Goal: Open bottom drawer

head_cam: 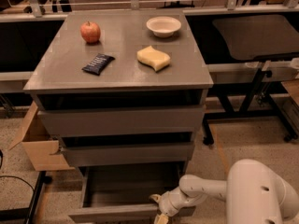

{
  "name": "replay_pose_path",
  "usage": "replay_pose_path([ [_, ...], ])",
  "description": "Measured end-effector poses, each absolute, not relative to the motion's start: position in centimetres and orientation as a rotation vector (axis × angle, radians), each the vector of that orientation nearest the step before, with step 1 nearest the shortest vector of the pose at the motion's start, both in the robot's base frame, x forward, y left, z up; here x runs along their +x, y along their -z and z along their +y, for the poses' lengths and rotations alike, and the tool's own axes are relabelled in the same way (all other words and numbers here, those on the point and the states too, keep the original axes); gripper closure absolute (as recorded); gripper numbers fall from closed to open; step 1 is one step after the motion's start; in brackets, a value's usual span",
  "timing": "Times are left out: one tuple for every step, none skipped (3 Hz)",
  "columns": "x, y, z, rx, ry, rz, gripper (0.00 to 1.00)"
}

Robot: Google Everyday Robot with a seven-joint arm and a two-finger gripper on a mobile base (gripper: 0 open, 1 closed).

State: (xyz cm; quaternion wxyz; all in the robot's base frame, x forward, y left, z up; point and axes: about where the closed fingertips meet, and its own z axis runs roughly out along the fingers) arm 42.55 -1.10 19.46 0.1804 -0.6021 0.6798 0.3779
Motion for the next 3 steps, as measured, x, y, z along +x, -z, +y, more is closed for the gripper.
replay_pose_path([
  [42.4,-21.1,-2.0,-1.698,-0.998,1.908,0.00],
  [42.2,-24.2,-3.6,-1.681,-0.867,1.890,0.00],
  [42.0,-27.2,-5.6,-1.656,-0.750,1.870,0.00],
])
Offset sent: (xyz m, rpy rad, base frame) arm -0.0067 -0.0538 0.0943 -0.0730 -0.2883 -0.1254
